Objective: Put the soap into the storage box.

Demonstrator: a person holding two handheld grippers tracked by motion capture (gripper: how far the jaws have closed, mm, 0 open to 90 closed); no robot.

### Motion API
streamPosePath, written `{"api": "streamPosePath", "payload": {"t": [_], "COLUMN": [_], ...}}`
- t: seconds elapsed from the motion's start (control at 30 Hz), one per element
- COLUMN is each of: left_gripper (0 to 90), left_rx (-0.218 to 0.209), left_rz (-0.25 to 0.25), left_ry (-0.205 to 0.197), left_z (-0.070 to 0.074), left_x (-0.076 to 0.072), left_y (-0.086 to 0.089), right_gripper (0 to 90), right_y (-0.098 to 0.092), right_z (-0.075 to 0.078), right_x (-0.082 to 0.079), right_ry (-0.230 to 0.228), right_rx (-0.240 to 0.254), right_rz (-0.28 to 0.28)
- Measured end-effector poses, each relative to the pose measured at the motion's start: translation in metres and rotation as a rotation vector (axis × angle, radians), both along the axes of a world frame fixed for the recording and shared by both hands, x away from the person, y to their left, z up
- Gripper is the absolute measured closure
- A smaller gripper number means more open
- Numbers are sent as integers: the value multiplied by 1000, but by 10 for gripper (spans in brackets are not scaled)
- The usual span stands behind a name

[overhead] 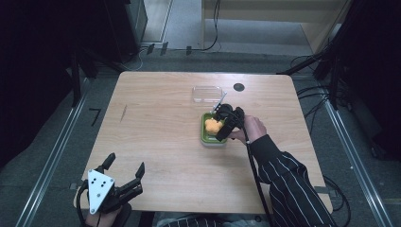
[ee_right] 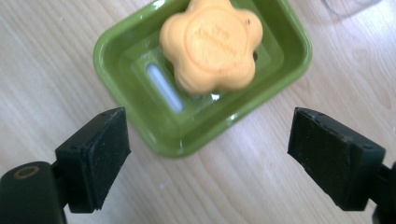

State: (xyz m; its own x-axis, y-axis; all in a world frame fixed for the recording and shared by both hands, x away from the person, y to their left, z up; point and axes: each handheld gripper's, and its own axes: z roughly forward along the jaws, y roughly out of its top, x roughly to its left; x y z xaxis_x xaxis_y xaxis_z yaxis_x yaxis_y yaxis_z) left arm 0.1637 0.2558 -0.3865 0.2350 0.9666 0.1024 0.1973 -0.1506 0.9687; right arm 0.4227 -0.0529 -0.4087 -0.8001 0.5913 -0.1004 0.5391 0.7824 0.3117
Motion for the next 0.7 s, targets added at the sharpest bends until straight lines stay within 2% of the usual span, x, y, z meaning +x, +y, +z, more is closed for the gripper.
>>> {"api": "streamPosePath", "payload": {"t": [0.4,0.7], "left_gripper": [137,137], "left_rx": [2,1], "left_rz": [-2,-3], "left_ry": [0,-1], "left_z": [0,0], "left_x": [0,0], "left_y": [-1,-1], "right_gripper": [83,67], "right_y": [-25,-45], "right_z": [-1,-3], "right_x": [-19,-38], "right_ry": [44,45], "right_rx": [-37,-52], "right_rz": [-38,-58]}}
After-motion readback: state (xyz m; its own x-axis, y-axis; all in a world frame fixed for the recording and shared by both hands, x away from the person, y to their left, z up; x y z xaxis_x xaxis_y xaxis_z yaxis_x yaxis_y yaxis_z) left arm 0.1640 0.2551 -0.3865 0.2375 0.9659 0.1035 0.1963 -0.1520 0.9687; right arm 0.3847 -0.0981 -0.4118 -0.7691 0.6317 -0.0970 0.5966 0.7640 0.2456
